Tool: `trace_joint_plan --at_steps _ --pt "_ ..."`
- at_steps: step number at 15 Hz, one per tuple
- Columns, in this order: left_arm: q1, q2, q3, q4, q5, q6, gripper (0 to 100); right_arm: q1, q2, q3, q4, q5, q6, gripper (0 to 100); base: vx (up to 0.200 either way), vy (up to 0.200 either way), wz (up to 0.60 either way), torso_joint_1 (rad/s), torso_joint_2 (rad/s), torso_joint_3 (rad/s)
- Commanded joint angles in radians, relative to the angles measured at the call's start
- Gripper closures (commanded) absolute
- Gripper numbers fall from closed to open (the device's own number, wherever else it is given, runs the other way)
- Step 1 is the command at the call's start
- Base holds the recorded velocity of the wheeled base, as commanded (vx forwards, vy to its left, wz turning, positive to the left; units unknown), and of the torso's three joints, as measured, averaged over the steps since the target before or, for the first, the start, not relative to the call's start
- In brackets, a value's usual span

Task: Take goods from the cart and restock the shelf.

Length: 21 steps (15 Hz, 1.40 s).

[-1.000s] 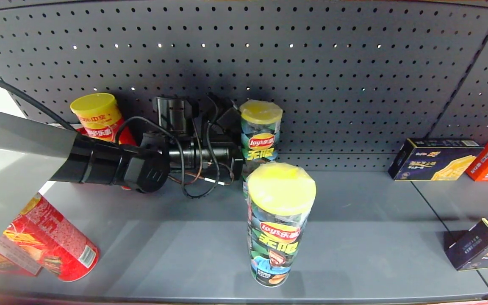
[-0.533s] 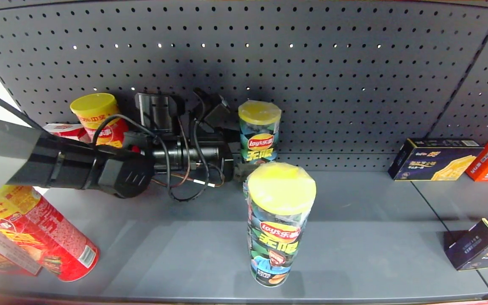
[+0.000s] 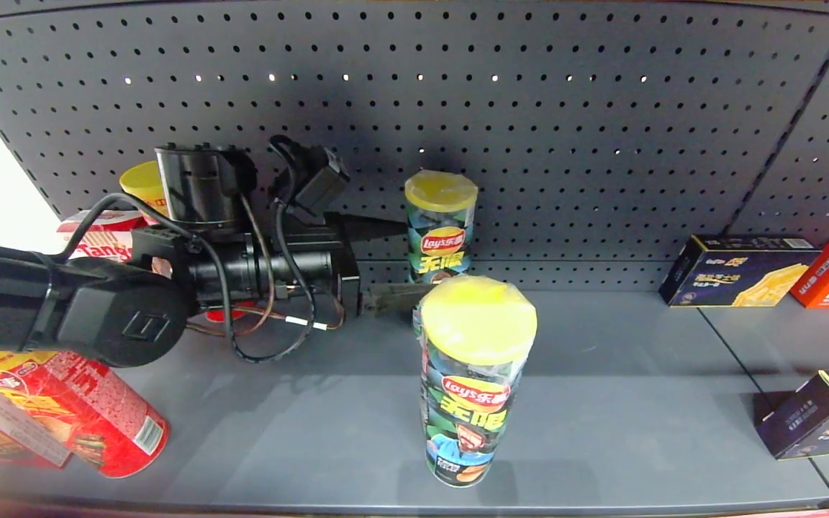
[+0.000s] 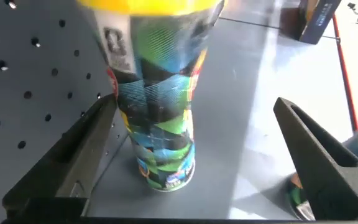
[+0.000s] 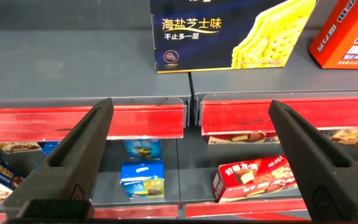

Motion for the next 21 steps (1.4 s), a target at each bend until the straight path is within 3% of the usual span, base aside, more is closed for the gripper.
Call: trace_joint_plan --at_steps 1,4,8,12,15,21 --pt "0.000 -0.049 0.028 0.001 0.008 0.000 0 0.000 0.001 0.000 -0.001 0.000 0.000 0 0.000 0.000 0.00 0.000 0.00 0.000" --pt "0.003 -0.115 0.085 0.001 0.052 -0.003 0 0.000 0.001 0.000 -0.001 0.000 0.000 0 0.000 0.000 0.00 0.000 0.00 0.000" --pt "0.043 -0.184 0.081 0.002 0.060 -0.009 0 0.000 0.001 0.000 -0.001 0.000 0.000 0 0.000 0.000 0.00 0.000 0.00 0.000" --pt "0.047 -0.236 0.081 0.004 0.081 -0.015 0 0.000 0.001 0.000 -0.001 0.000 0.000 0 0.000 0.000 0.00 0.000 0.00 0.000" --pt "0.044 -0.320 0.070 0.007 0.115 -0.072 0 0.000 0.001 0.000 -0.001 0.000 0.000 0 0.000 0.000 0.00 0.000 0.00 0.000" --pt "0.040 -0.540 0.182 0.017 0.173 -0.078 0 0.000 0.001 0.000 -0.001 0.000 0.000 0 0.000 0.000 0.00 0.000 0.00 0.000"
